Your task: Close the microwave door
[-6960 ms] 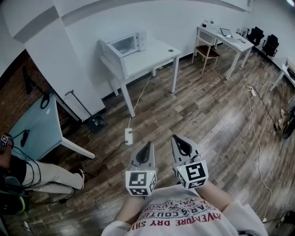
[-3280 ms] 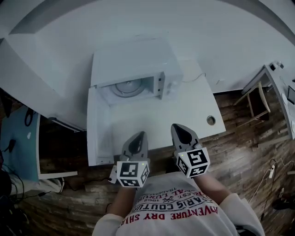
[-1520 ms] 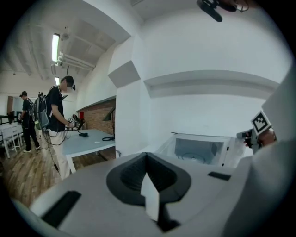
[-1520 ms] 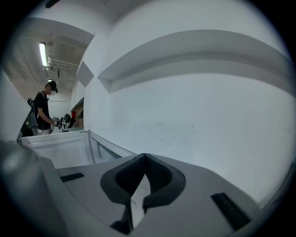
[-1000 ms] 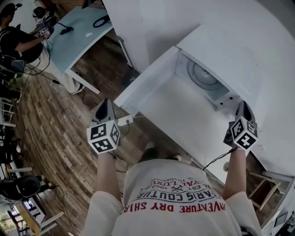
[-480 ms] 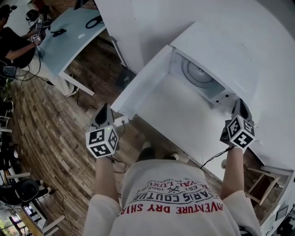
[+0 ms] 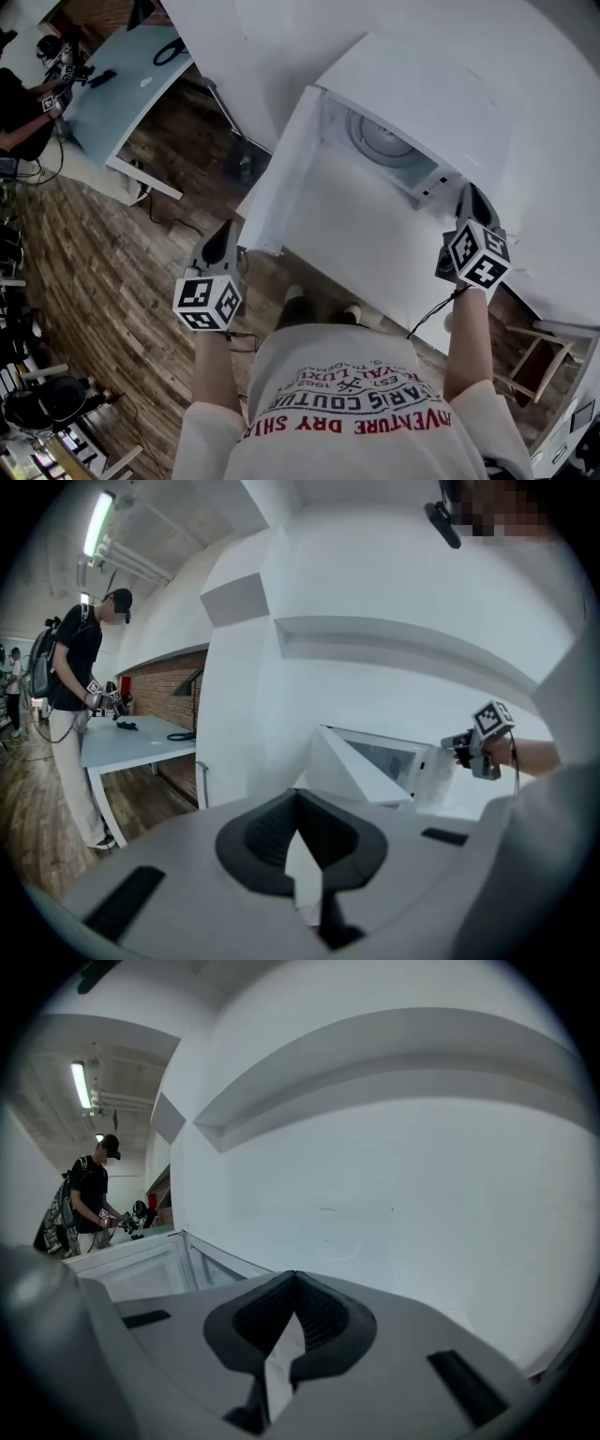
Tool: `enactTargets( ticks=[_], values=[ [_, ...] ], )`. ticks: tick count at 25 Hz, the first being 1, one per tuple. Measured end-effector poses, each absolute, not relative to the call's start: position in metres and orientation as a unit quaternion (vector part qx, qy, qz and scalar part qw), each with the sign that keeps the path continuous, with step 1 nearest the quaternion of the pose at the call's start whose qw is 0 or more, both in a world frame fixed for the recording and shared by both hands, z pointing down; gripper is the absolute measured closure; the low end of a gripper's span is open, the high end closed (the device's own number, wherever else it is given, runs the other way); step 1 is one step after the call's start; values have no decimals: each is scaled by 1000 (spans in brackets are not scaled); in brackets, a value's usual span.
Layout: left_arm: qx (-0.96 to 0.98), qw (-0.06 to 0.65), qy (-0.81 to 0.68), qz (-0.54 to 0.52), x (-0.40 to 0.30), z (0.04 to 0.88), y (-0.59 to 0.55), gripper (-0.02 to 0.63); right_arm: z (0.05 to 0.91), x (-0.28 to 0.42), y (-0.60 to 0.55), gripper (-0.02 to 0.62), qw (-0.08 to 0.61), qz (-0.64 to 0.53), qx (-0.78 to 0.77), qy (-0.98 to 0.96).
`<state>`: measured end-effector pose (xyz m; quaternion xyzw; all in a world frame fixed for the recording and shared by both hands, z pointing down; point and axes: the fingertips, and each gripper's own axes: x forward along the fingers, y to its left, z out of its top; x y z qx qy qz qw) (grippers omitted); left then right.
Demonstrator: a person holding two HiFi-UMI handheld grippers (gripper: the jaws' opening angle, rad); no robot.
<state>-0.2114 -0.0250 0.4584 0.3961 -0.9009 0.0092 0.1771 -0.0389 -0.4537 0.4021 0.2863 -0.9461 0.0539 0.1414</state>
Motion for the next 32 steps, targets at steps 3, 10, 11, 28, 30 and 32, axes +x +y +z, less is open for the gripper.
enactTargets(
  ticks=[3,10,11,28,30,32],
  values=[
    [417,177,-892,5,-196,461,-44,612,403,-40,-452,583,142,51,277,-949],
    [467,189,-864,24,-157,467,-96,612,405,-40,-449,583,146,52,253,-955],
    [473,188,-860,27,-151,467,-104,612,405,-40,-450,583,147,57,250,-955],
    [568,190,-800,37,-118,467,-206,612,404,-42,-448,583,138,51,226,-963],
    [587,192,-785,52,-120,470,-215,612,404,-43,-448,583,139,49,231,-962],
    [603,195,-771,61,-123,472,-221,612,404,-44,-447,583,140,50,236,-960]
  ],
)
